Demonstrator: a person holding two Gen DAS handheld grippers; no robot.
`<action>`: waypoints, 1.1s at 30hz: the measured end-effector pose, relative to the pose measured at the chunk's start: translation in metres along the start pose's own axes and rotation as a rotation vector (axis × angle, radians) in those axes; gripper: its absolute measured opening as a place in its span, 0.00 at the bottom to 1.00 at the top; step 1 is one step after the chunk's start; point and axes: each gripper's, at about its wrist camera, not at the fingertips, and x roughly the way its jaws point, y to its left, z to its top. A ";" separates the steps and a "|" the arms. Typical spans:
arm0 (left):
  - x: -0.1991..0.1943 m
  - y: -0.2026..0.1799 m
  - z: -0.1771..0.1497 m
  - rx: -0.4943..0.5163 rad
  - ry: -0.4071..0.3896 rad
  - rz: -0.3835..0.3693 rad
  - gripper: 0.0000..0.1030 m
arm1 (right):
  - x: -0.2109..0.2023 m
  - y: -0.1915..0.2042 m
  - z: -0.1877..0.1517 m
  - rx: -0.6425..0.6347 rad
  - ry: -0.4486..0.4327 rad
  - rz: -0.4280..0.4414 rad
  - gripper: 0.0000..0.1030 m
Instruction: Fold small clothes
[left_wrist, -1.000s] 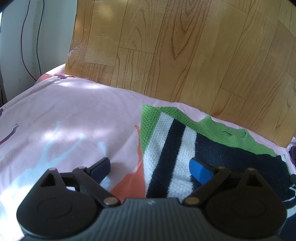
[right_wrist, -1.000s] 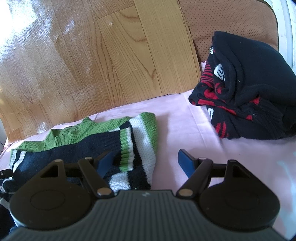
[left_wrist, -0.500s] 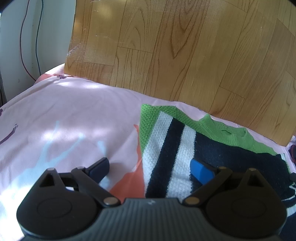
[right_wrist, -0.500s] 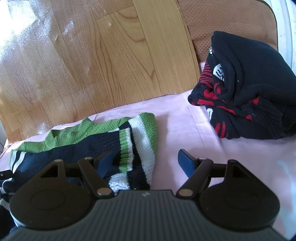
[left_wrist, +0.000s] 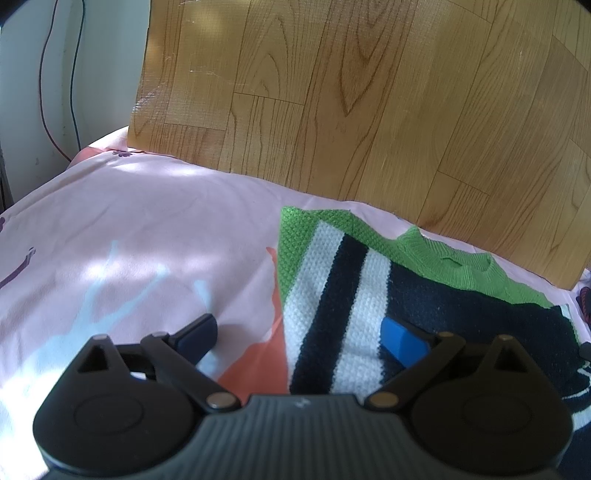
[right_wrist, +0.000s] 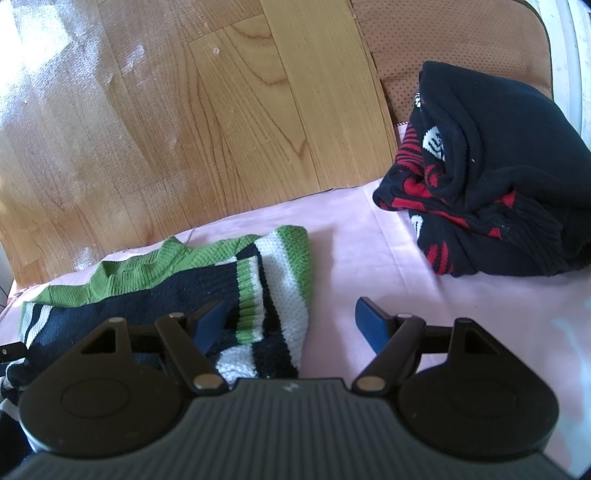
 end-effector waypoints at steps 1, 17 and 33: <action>0.000 0.000 0.000 0.000 0.000 0.000 0.96 | 0.000 0.000 0.000 0.000 0.000 0.000 0.77; 0.000 -0.001 -0.001 -0.001 0.000 0.002 0.96 | 0.000 0.000 0.000 0.000 0.000 0.001 0.77; -0.002 -0.001 -0.002 0.000 0.001 0.002 0.97 | -0.002 0.000 -0.002 0.016 -0.005 -0.004 0.77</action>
